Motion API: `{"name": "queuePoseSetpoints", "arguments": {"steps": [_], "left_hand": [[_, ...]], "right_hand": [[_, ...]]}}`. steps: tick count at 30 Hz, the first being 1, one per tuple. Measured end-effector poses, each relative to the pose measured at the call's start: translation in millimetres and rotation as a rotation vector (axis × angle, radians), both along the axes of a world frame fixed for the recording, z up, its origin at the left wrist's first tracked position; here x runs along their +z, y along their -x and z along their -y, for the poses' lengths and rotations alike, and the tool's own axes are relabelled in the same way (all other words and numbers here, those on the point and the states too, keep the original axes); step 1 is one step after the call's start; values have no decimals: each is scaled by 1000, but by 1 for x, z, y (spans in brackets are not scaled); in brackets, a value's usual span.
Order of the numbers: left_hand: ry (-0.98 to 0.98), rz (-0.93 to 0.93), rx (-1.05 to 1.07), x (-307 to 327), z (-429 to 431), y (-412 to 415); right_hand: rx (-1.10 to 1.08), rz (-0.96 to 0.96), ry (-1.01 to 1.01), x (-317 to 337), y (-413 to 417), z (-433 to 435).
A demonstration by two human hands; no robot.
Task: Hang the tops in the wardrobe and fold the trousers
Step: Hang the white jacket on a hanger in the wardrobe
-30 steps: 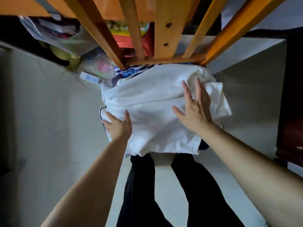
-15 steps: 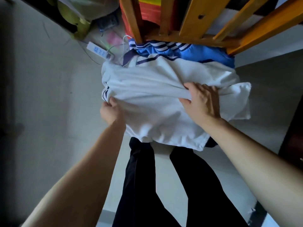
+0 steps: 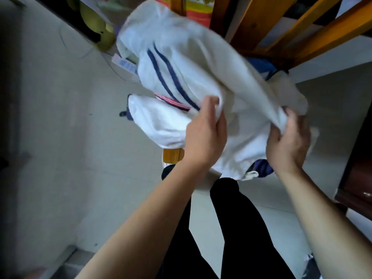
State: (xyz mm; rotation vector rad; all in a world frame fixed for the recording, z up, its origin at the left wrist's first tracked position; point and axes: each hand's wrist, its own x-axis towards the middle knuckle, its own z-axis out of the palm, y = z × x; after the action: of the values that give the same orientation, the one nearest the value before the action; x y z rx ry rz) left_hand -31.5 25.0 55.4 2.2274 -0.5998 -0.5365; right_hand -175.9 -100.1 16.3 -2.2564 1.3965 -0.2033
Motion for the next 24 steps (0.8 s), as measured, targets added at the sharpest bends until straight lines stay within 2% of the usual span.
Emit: {"name": "queuePoseSetpoints", "arguments": {"steps": [2, 3, 4, 6, 8, 10, 12, 13, 15, 16, 19, 20, 22, 24], "left_hand": [[-402, -230, -215, -43, -22, 5], [-521, -340, -273, -59, -36, 5], [-559, -433, -266, -69, -50, 5], [-483, -521, -167, -80, -71, 3], [-338, -505, -41, -79, -78, -2], [-198, -454, 220, -75, -74, -15], [-111, -251, 478, -67, -63, -42], [-119, -83, 501, -62, -56, -61], [-227, 140, 362, -57, -42, -103], [-318, 148, 243, -58, -38, -122], [-663, -66, -52, -58, -31, -154], [-755, -74, -142, -54, -32, -153], [-760, 111, -302, -45, -41, -138], [-555, 334, -378, -37, -56, -107]], "right_hand": [[83, -404, -218, -19, 8, 2], [80, -499, -343, -23, 7, 2], [63, -535, -427, -26, 6, 1], [44, -537, -443, -30, 3, 0], [65, -543, -391, -33, 4, -2], [110, -546, -345, -37, 8, -6], [144, -546, -307, -39, 13, -9], [152, -548, -291, -40, 14, -10], [156, -548, -277, -40, 13, -12], [153, -547, -280, -40, 12, -14], [159, -564, -308, -37, 11, -16], [156, -587, -339, -34, 9, -15], [89, -605, -431, -25, 2, -15], [-40, -470, -487, -9, -11, -18]]}}
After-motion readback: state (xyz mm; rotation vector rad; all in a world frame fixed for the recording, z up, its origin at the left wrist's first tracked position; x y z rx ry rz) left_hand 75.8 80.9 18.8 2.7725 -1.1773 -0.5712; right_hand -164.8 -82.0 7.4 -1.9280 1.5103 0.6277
